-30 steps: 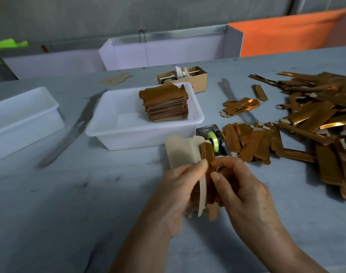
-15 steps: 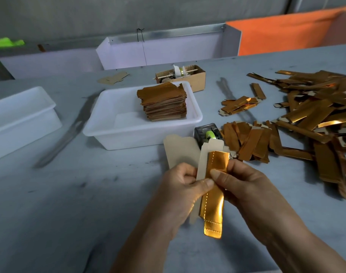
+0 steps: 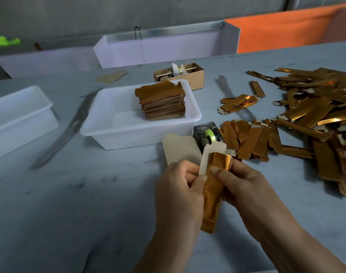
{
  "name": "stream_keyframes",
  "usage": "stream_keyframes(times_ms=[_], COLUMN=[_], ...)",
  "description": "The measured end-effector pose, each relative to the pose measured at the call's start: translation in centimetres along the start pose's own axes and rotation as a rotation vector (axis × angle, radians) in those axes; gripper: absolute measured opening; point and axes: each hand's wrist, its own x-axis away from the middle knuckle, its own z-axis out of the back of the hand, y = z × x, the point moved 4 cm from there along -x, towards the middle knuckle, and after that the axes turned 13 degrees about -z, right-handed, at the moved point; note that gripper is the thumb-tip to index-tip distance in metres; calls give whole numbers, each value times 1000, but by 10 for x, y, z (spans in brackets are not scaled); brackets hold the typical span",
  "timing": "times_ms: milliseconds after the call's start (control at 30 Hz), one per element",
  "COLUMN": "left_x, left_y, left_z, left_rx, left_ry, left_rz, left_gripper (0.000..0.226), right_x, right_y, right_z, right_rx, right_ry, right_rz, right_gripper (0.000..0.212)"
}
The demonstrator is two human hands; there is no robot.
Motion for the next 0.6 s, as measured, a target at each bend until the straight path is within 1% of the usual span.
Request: stream_keyframes(times_ms=[67, 100, 133, 167, 233, 300, 367, 467, 500, 533, 567, 600], left_x=[2, 3, 5, 9, 16, 21, 25, 28, 28, 26, 21, 16], left_y=[10, 15, 19, 23, 28, 28, 25, 25, 25, 24, 22, 19], left_z=[1, -1, -4, -7, -16, -22, -27, -27, -26, -23, -18, -12], left_rx=[-205, -327, -418, -515, -689, -789, -861, -838, -807, -747, -658, -520], left_ry=[18, 5, -34, -39, -40, -67, -97, -111, -114, -118, -122, -121], left_rz=[-135, -215, -268, -312, -376, -393, -400, -449, -453, -429, -368, -260], left_gripper=[6, 10, 16, 21, 24, 30, 29, 24, 22, 24, 30, 31], right_x=[-1, -2, -3, -3, -4, -5, -4, -6, -7, -8, -9, -9], right_y=[-2, -3, -3, -4, -5, -4, -4, 0, 1, 1, 1, 0], right_z=[-1, -3, -4, -6, -9, -10, -11, -11, -10, -8, -7, -7], right_rx=[-4, -8, -11, -10, -6, -41, -55, 38, 38, 18, -14, -49], right_ry=[9, 12, 13, 13, 13, 1, -21, -3, 17, 32, 27, 6], right_rz=[7, 10, 9, 8, 2, -18, -46, -50, -52, -64, -79, -95], right_gripper=[11, 12, 13, 13, 13, 15, 20, 25, 21, 16, 13, 12])
